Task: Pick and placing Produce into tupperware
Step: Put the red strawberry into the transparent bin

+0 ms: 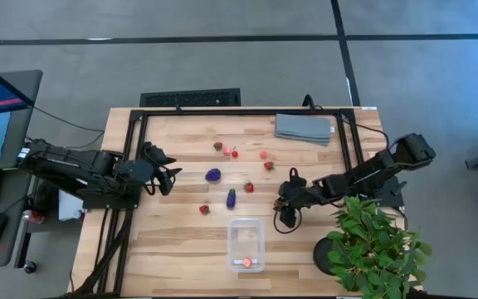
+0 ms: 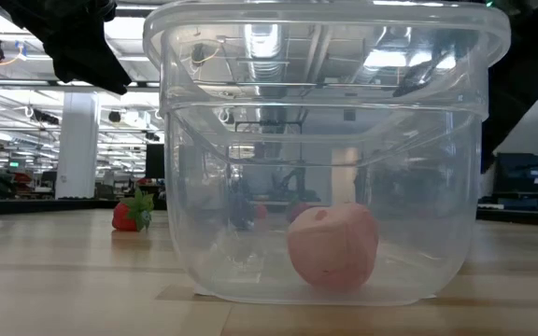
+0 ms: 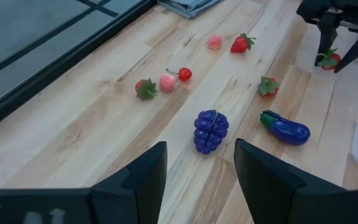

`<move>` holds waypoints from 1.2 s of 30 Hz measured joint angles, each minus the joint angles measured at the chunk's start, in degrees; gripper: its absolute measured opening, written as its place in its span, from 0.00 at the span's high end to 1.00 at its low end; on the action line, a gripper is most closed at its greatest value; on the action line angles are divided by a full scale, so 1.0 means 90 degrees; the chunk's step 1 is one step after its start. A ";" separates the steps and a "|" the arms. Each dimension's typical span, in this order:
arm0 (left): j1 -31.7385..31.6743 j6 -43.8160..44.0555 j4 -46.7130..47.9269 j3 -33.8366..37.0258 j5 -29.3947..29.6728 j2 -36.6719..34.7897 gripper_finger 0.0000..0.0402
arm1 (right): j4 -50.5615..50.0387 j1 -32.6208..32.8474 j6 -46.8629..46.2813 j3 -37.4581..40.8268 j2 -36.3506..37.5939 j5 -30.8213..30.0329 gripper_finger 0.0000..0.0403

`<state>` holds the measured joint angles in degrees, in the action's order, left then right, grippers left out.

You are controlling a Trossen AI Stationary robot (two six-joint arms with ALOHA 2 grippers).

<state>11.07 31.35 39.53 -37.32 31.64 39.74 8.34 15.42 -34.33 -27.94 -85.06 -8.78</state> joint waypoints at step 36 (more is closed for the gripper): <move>-0.0001 0.0257 0.0000 0.0002 0.0001 -0.0001 0.56 | 0.0134 -0.0731 0.0653 -0.0007 0.0007 0.0835 0.70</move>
<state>11.06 33.67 39.53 -37.30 31.65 39.74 9.54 8.84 -28.45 -28.01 -84.99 -1.26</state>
